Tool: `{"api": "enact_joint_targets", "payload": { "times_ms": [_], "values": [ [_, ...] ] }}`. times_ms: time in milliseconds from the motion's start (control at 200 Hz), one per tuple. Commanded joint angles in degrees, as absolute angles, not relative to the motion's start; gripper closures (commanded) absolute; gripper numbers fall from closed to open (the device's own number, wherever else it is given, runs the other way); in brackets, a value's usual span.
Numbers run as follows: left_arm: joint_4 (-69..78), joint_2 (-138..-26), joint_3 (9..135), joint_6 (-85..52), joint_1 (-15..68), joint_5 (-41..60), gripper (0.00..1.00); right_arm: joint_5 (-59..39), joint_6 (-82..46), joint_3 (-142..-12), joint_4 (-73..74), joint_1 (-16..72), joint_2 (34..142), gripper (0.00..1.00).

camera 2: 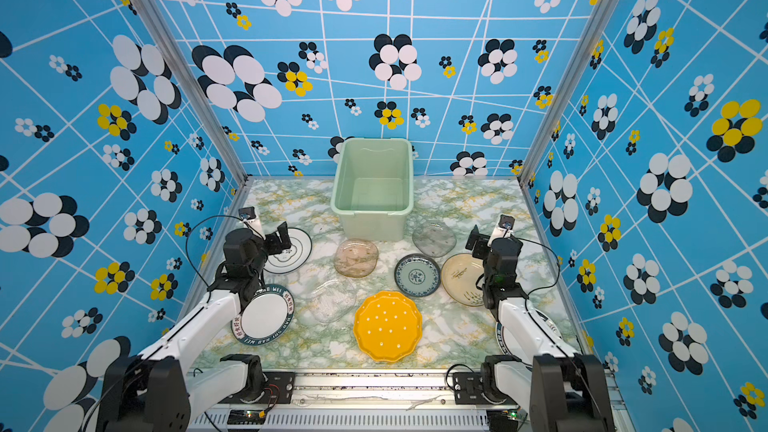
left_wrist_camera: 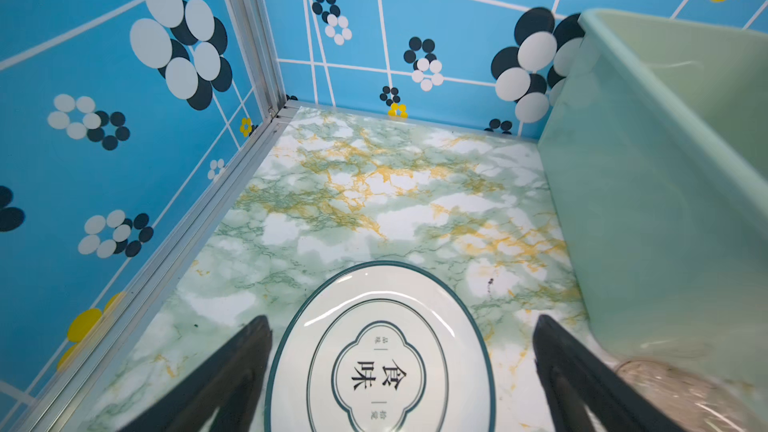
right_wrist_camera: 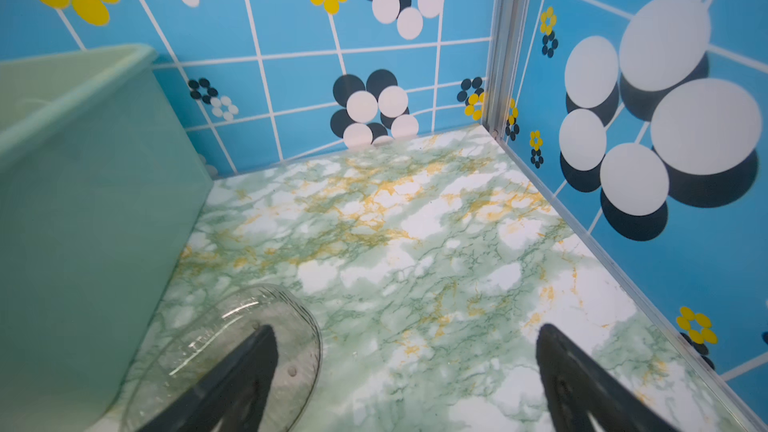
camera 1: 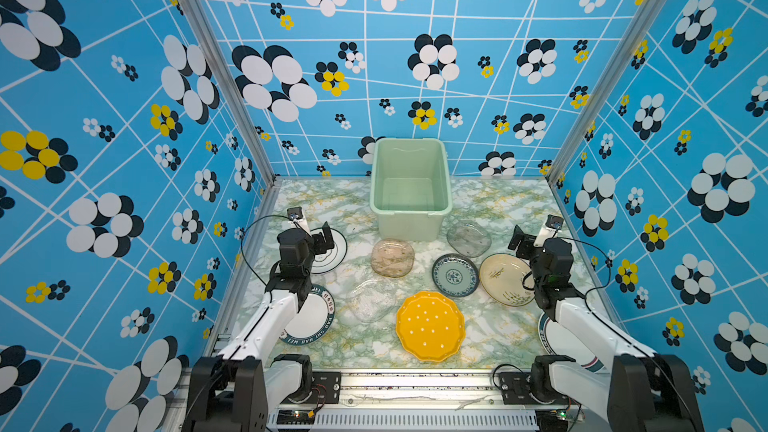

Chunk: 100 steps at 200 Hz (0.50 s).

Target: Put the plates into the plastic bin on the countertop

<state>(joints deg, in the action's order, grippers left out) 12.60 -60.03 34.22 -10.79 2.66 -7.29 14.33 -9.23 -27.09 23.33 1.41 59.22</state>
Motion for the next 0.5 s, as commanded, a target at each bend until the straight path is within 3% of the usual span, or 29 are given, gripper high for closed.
{"api": "enact_joint_targets", "payload": {
  "times_ms": [0, 130, 215, 295, 380, 495],
  "values": [
    [-11.44, -53.43, 38.95, -22.57, 2.17, -6.74, 0.01, 12.30, -19.09, -32.47, 0.52, 1.23, 50.91, 0.01],
    [-23.20, -47.99, 42.36, -39.95, -0.73, -0.86, 0.01, 9.48, -33.21, -39.27, -18.90, 1.14, 43.62, 0.01],
    [-16.98, -45.08, 39.26, -45.21, -3.86, 15.41, 0.01, 7.33, -39.36, -42.35, -27.90, 1.15, 39.60, 0.01],
    [-9.60, -42.52, 34.51, -51.58, -4.07, 21.43, 0.01, 1.74, -39.11, -42.07, -28.12, 1.14, 35.05, 0.01],
    [-8.48, -42.32, 33.48, -53.68, -3.69, 25.04, 0.01, -2.08, -40.67, -43.21, -31.61, 1.14, 33.06, 0.01],
    [-18.98, -46.37, 40.77, -48.78, -1.04, 31.72, 0.01, -10.29, -40.37, -47.99, -40.50, 1.14, 35.74, 0.01]
  ]
}}
